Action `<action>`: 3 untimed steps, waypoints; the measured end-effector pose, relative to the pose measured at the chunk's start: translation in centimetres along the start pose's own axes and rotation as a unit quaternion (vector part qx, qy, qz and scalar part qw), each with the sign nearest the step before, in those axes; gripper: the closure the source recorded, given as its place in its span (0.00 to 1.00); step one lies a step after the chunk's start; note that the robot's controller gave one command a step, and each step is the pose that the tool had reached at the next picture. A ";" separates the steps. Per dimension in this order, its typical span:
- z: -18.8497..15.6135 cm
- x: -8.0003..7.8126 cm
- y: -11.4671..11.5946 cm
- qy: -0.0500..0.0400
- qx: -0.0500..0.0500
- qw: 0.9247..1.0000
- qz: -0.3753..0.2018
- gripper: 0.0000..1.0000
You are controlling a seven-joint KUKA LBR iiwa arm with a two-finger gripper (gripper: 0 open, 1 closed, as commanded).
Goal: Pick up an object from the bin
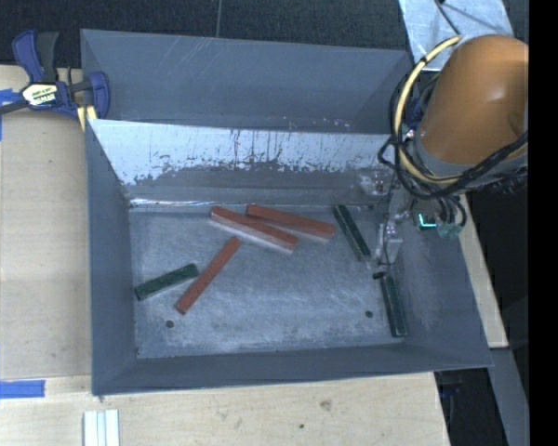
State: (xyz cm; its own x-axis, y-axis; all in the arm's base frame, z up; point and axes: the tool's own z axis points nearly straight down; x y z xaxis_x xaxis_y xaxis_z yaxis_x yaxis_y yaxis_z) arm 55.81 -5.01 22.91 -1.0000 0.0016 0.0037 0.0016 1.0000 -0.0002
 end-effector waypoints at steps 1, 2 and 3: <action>16.3 -5.4 3.8 0.000 -0.001 0.998 0.060 0.00; 15.8 -5.6 3.7 -0.004 0.000 0.998 0.060 1.00; -2.9 -5.3 2.3 -0.007 0.001 0.986 -0.164 1.00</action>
Offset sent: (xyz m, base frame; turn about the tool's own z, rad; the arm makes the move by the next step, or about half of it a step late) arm 0.0543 0.0368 -0.1591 0.1221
